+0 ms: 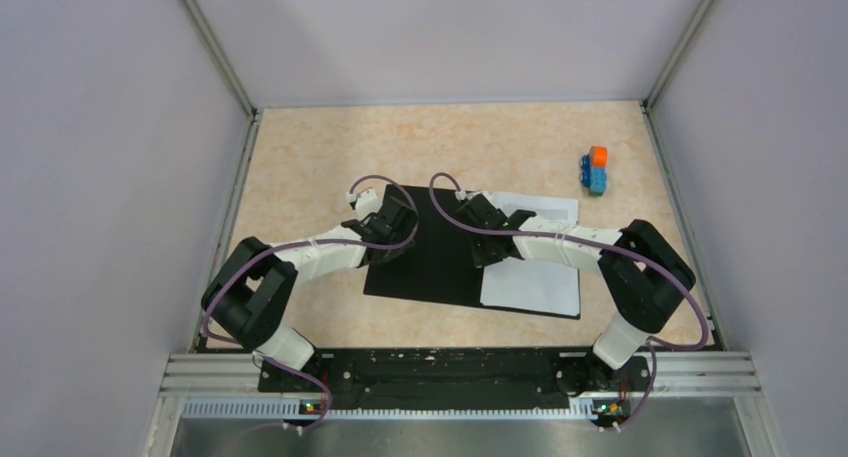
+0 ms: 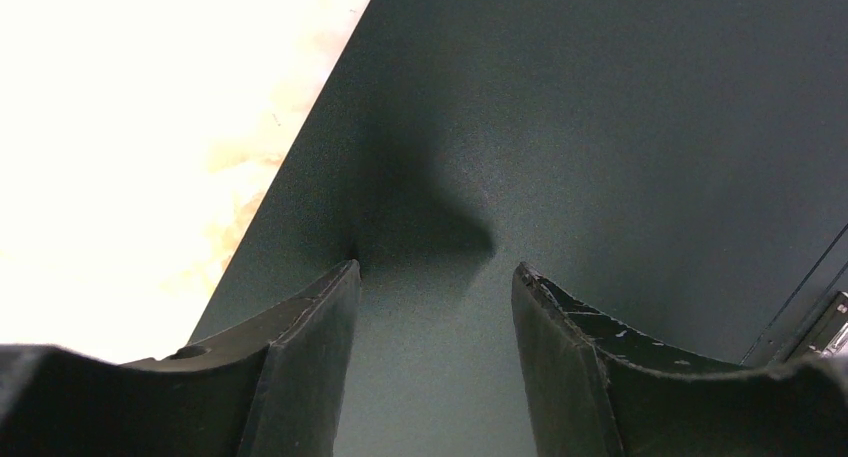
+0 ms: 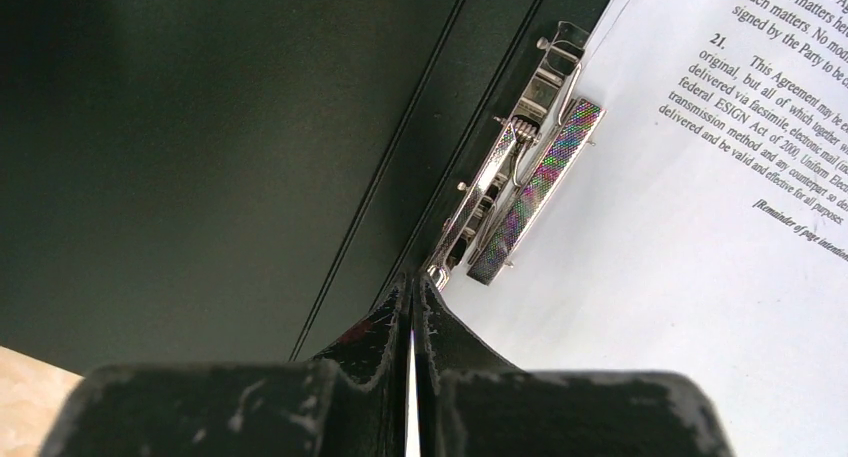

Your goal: Put the files into the folder

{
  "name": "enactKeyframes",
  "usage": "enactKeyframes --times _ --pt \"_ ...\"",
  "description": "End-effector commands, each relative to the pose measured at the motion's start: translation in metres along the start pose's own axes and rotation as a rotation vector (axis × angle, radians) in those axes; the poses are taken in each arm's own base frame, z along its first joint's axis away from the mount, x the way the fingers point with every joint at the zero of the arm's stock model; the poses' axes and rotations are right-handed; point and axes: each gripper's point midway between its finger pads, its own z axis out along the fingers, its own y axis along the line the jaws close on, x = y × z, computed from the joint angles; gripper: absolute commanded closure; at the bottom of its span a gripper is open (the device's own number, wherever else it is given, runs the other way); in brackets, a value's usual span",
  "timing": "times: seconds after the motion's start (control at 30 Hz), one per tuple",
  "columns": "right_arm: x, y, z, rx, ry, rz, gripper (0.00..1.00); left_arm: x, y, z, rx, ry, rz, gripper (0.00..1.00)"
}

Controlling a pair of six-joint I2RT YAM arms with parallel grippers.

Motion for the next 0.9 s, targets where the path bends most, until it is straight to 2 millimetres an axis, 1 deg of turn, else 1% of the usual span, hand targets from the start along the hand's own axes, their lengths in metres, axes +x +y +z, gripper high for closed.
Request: enactKeyframes --times 0.0,0.17,0.23,0.47,0.67,0.77,0.83,0.87 --pt "0.012 0.019 0.008 -0.104 0.034 0.019 1.0 0.065 0.058 0.016 -0.158 0.217 0.042 0.37" --pt "0.006 0.019 0.007 -0.098 0.023 0.029 1.0 0.062 0.056 0.015 -0.149 0.213 0.046 0.37" --pt "0.001 0.018 0.004 -0.088 0.012 0.03 1.0 0.06 0.055 0.014 -0.146 0.207 0.048 0.37" --pt "-0.021 0.017 -0.006 -0.056 -0.027 0.033 1.0 0.046 0.046 0.006 -0.128 0.17 0.059 0.37" --pt "-0.035 0.019 -0.011 -0.052 -0.055 0.041 1.0 0.035 0.038 0.0 -0.112 0.146 0.07 0.37" --pt "-0.038 0.015 -0.013 -0.032 -0.065 0.045 1.0 0.031 0.035 -0.002 -0.108 0.139 0.077 0.37" --pt "-0.039 0.008 -0.016 0.003 -0.077 0.055 1.0 0.025 0.031 -0.006 -0.101 0.128 0.084 0.36" --pt "-0.04 0.003 -0.018 0.025 -0.087 0.065 0.96 0.022 0.028 -0.008 -0.089 0.121 0.093 0.35"
